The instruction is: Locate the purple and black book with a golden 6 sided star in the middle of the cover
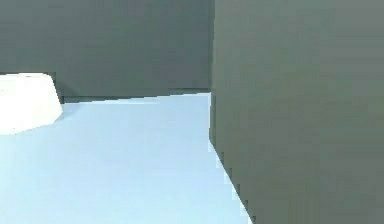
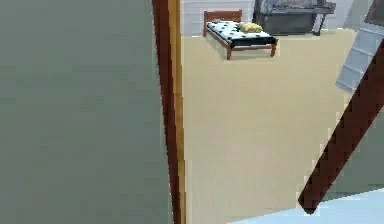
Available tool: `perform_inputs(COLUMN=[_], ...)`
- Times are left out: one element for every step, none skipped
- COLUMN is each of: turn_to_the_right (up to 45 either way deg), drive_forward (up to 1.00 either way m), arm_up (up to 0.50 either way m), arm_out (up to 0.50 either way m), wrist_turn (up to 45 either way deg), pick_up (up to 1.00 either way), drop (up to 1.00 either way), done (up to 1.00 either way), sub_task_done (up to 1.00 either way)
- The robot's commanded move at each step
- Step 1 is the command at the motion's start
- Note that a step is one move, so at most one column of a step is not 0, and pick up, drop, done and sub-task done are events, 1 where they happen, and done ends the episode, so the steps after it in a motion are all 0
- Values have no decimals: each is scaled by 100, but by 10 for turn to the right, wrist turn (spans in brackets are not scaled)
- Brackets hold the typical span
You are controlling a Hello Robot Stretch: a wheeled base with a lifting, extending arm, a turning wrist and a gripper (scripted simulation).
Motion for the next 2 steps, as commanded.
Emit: perform_inputs(turn_to_the_right=[0, 0], drive_forward=[100, 100], arm_up=[0, 0], arm_out=[0, 0], wrist_turn=[0, 0], pick_up=[0, 0], drop=[0, 0], done=[0, 0], sub_task_done=[0, 0])
